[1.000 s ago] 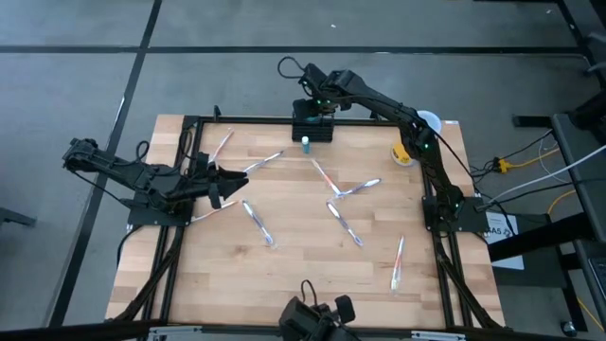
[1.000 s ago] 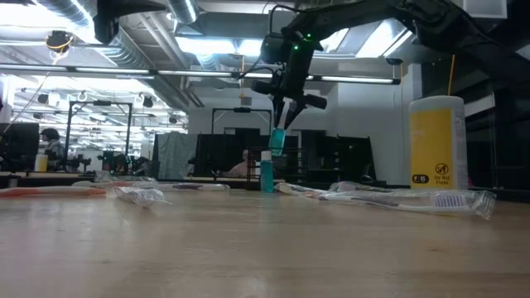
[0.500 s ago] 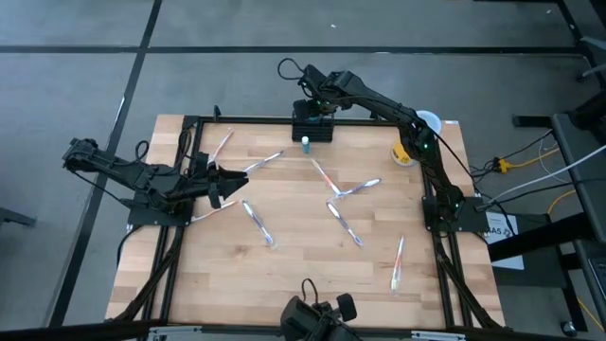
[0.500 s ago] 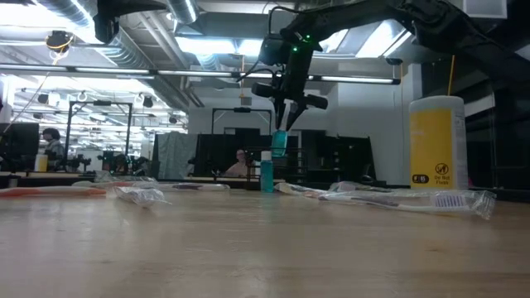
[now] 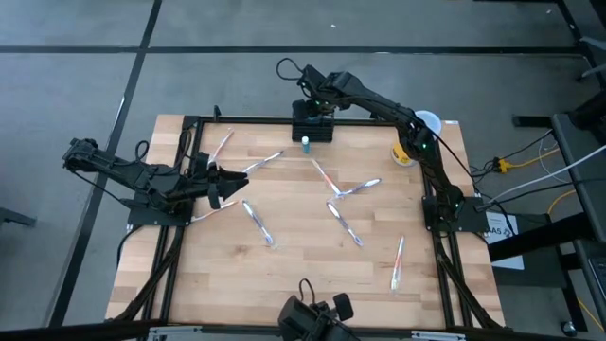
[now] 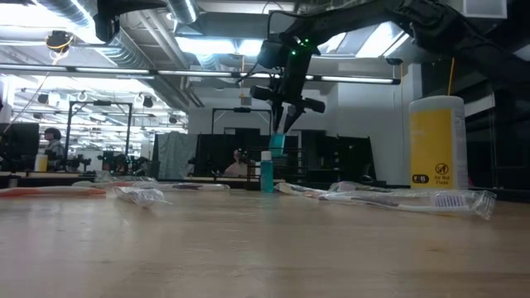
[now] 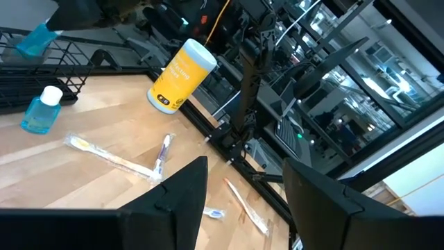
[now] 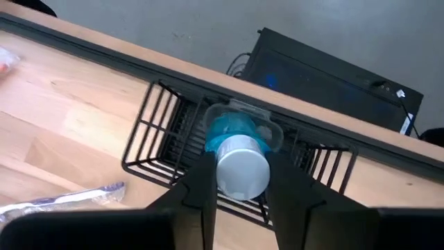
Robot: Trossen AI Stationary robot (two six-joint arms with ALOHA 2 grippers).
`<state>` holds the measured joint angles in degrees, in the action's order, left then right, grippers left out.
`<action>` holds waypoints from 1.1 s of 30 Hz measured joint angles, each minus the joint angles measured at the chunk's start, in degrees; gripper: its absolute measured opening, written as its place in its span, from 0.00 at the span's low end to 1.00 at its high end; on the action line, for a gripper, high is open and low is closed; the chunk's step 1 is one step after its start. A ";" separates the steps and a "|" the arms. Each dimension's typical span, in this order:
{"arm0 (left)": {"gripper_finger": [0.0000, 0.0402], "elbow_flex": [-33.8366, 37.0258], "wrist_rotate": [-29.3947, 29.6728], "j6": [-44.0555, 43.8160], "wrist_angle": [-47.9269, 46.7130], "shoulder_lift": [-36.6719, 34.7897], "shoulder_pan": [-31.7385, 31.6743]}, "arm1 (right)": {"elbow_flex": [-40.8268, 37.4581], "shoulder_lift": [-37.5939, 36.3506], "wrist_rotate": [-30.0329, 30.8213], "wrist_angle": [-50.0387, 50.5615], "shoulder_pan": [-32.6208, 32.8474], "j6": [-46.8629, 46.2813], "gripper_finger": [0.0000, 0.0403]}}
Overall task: Pick & Place toothbrushing station
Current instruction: Put the blue mouthwash into the black wire organizer bin, then put the mouthwash into the black wire organizer bin
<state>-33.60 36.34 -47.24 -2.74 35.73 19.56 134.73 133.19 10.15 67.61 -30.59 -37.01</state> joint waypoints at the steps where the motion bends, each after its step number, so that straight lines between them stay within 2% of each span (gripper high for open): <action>1: 0.46 0.01 0.00 0.00 0.02 -0.01 -0.01 | -0.02 0.07 -0.11 -0.07 0.00 0.02 0.24; 3: 0.46 -0.01 0.00 0.00 0.00 0.00 -0.01 | 0.00 0.32 -0.49 -0.16 0.00 -0.02 0.26; 7: 0.46 0.01 0.01 0.12 -0.02 0.00 0.00 | -0.02 0.56 -1.23 0.99 -0.11 -0.73 0.43; 10: 0.46 0.01 0.02 0.52 -0.02 -0.02 0.01 | -0.02 0.54 -0.87 0.90 -0.11 -0.92 0.49; 19: 0.46 0.01 -0.14 2.81 -0.02 -0.01 -0.01 | -0.02 0.15 -0.28 0.92 0.75 1.87 0.44; 27: 0.46 0.01 -0.78 7.57 -1.03 -0.35 0.01 | 0.00 -6.00 4.81 2.98 6.71 16.40 0.40; 33: 0.46 -0.01 -0.53 10.30 -3.33 -3.05 0.01 | 0.04 -11.83 -1.23 6.36 14.38 29.03 0.40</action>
<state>-33.61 35.80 -36.95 -6.07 32.67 19.57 134.77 121.36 8.91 73.97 -16.21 -7.98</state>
